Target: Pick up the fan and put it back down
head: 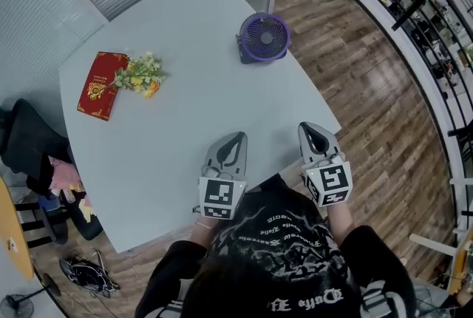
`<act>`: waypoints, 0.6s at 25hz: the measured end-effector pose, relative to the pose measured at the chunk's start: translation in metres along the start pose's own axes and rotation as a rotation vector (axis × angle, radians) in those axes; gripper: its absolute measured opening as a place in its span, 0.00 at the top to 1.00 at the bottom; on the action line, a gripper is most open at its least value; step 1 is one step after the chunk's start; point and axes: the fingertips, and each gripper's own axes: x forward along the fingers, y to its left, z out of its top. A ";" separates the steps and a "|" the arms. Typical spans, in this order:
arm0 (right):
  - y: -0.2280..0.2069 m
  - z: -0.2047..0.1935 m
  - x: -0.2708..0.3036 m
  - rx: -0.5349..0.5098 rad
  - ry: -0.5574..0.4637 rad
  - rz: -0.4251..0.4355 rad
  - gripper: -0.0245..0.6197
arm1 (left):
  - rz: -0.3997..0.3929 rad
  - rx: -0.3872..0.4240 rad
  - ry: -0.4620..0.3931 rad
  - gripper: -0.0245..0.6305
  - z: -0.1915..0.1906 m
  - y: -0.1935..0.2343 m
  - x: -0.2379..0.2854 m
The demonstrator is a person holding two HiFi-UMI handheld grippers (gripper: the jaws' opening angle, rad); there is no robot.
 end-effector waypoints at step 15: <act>-0.004 0.005 0.006 -0.015 -0.004 0.023 0.95 | 0.020 -0.010 -0.001 0.93 0.006 0.005 0.003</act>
